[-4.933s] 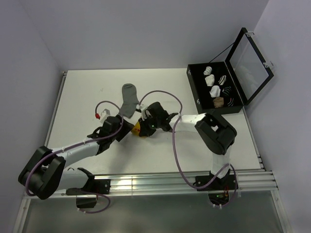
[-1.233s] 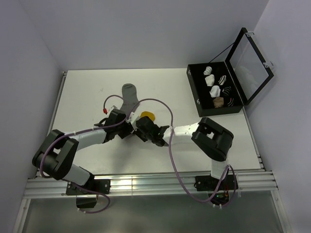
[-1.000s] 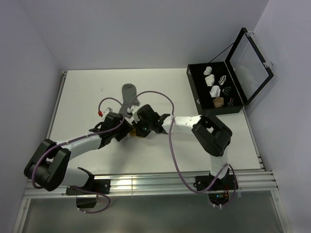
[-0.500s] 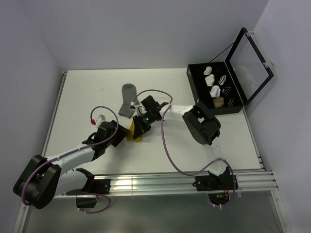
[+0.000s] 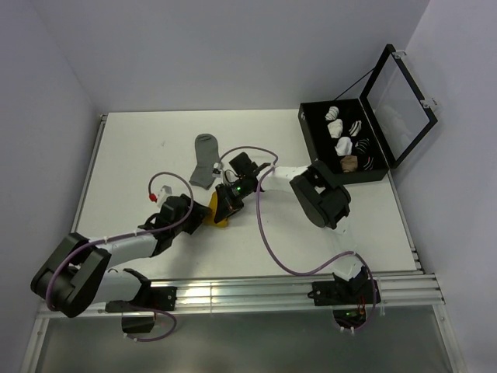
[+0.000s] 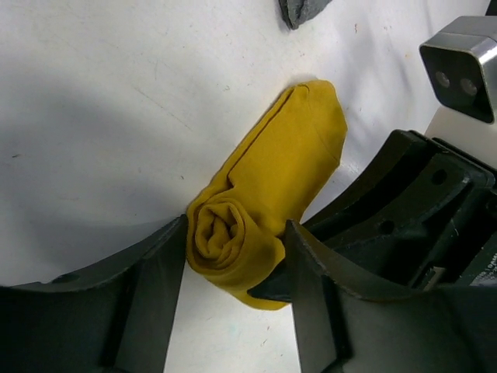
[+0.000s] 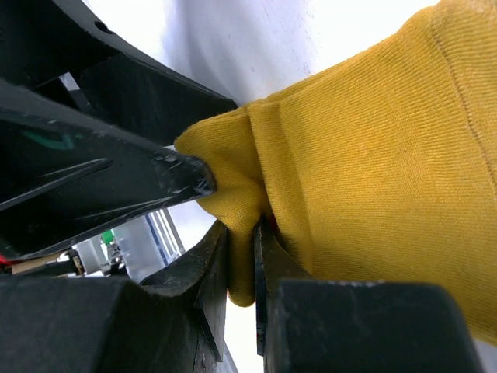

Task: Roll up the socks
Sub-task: Roll the sock at the center of the board.

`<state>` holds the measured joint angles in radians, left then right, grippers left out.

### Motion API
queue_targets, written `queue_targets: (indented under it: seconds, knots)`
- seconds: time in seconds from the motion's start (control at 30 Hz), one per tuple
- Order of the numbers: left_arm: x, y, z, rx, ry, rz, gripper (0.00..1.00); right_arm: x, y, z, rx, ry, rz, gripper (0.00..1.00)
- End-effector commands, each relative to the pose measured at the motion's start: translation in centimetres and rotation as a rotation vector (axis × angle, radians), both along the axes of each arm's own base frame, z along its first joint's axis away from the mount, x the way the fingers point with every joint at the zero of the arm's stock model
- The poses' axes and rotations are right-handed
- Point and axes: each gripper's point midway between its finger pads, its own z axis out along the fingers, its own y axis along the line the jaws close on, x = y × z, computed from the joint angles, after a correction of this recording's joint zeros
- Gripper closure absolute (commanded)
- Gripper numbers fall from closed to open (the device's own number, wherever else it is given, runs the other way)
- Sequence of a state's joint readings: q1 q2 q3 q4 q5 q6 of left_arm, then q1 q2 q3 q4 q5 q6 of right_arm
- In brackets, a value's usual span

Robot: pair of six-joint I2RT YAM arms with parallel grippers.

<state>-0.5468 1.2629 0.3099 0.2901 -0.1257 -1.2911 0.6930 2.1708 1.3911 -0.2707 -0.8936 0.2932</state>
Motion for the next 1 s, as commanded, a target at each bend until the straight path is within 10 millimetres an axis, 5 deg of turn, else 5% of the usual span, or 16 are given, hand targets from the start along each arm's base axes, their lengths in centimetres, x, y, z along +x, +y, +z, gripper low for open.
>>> queue_targets:
  seconds: [0.0,0.1,0.2,0.3,0.43,0.63,0.7,0.97]
  knots:
    - [-0.5,0.0,-1.5,0.027,0.046,0.0,0.43,-0.7,-1.2,-2.7,-0.088,0.061,-0.026,1.0]
    - [-1.0,0.1,-2.4,0.038,0.076,-0.001,0.48,-0.5,-1.3,-2.4,-0.075,0.062,-0.037,1.0]
    - [-1.4,0.3,-3.4,0.054,0.111,0.002,0.72,-0.2,-1.3,-1.7,-0.053,0.038,-0.047,1.0]
    - [-1.2,0.0,-3.6,0.073,0.124,-0.018,0.86,0.1,-1.4,-0.5,-0.033,-0.028,-0.066,0.92]
    - [-0.2,-1.0,-3.1,0.098,0.129,-0.063,0.99,0.7,-2.5,0.6,-0.044,-0.153,-0.109,0.68]
    - [0.3,-1.6,-3.2,0.153,0.159,-0.123,1.0,2.2,-4.1,2.3,-0.073,-0.42,-0.204,0.4]
    - [0.6,-1.8,-3.1,0.181,0.174,-0.15,1.0,2.9,-4.1,4.0,-0.078,-0.558,-0.249,0.38]
    - [1.9,-3.2,-2.0,0.213,0.161,-0.235,1.0,1.9,-5.0,5.9,-0.159,-0.971,-0.314,0.35]
